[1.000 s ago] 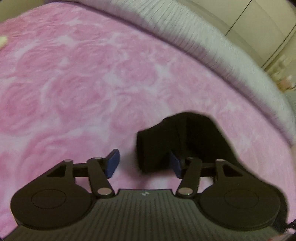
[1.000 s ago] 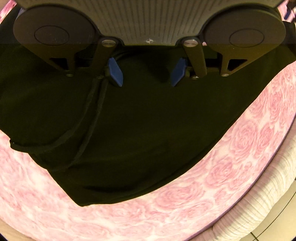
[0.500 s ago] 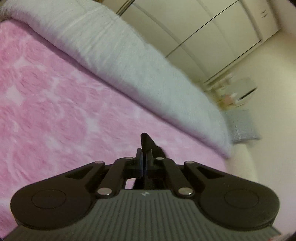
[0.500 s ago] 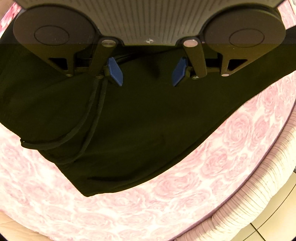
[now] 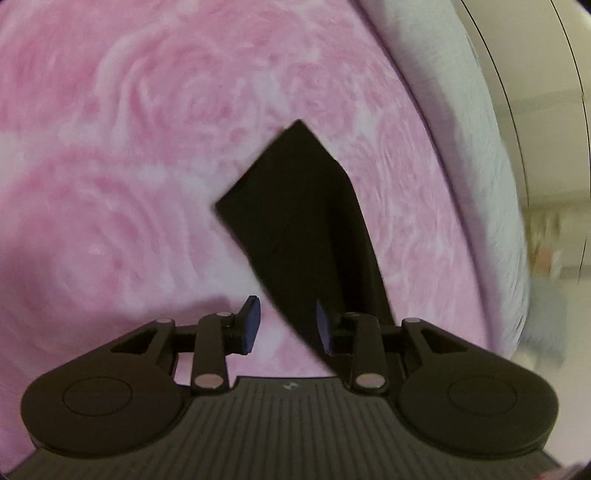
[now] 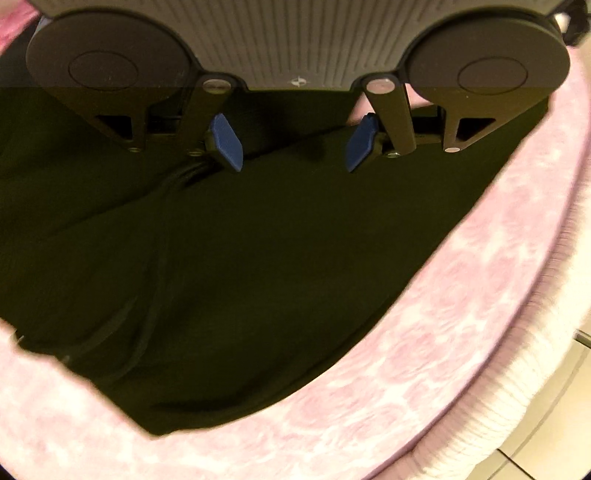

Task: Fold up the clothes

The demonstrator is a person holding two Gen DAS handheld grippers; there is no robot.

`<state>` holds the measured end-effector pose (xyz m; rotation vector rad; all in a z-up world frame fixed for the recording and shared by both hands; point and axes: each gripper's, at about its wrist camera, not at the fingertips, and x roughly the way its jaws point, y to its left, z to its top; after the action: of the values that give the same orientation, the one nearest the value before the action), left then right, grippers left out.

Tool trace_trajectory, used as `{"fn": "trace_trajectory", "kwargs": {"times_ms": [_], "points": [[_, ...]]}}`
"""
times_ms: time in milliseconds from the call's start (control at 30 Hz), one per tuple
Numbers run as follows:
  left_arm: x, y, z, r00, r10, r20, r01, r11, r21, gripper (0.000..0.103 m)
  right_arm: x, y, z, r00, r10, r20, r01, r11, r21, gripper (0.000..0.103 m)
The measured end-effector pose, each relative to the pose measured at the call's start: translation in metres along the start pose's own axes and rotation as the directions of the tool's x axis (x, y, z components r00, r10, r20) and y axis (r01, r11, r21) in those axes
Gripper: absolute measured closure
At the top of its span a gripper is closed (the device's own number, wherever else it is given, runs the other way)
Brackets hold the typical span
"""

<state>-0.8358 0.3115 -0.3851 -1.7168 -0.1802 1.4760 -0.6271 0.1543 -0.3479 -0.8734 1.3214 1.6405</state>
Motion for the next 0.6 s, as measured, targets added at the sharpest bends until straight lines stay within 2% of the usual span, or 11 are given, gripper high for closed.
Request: {"fn": "trace_trajectory", "kwargs": {"times_ms": [100, 133, 167, 200, 267, 333, 400, 500, 600], "points": [[0.019, 0.003, 0.002, 0.999, -0.007, 0.042, 0.011, 0.996, -0.093, 0.073, 0.012, 0.010, -0.007, 0.994, 0.107, -0.035, -0.104, 0.992, 0.068, 0.037], [0.022, 0.000, 0.003, 0.999, -0.006, 0.043, 0.009, 0.996, -0.085, 0.074, 0.016, 0.012, -0.009, 0.989, 0.139, -0.043, -0.134, 0.986, 0.095, 0.038], [0.025, -0.003, 0.004, 0.999, -0.004, 0.040, 0.006, 0.998, -0.062, 0.077, 0.021, 0.014, -0.011, 0.984, 0.171, -0.050, -0.164, 0.979, 0.123, 0.038], [0.027, -0.006, 0.005, 0.999, -0.002, 0.037, 0.003, 0.999, -0.038, 0.101, 0.026, 0.015, -0.014, 0.978, 0.200, -0.058, -0.189, 0.969, 0.156, 0.038], [0.031, -0.013, 0.008, 1.000, 0.002, 0.031, -0.003, 1.000, 0.008, 0.103, 0.034, 0.017, -0.018, 0.968, 0.242, -0.072, -0.222, 0.952, 0.212, 0.040], [0.019, -0.033, 0.015, 0.999, -0.032, 0.006, 0.031, 0.986, 0.164, 0.103, 0.038, 0.020, -0.021, 0.965, 0.250, -0.077, -0.227, 0.946, 0.232, 0.041], [-0.007, -0.062, 0.027, 0.998, -0.055, 0.001, 0.051, 0.940, 0.336, 0.103, 0.037, 0.022, -0.020, 0.967, 0.245, -0.071, -0.225, 0.950, 0.214, 0.041], [-0.048, -0.104, 0.047, 0.997, -0.076, 0.020, 0.052, 0.833, 0.550, 0.103, 0.031, 0.019, -0.015, 0.976, 0.212, -0.051, -0.200, 0.963, 0.182, 0.041], [-0.065, -0.132, 0.054, 0.998, -0.056, 0.010, 0.034, 0.724, 0.689, 0.103, 0.024, 0.014, -0.009, 0.981, 0.194, -0.022, -0.187, 0.967, 0.175, 0.041]]}}
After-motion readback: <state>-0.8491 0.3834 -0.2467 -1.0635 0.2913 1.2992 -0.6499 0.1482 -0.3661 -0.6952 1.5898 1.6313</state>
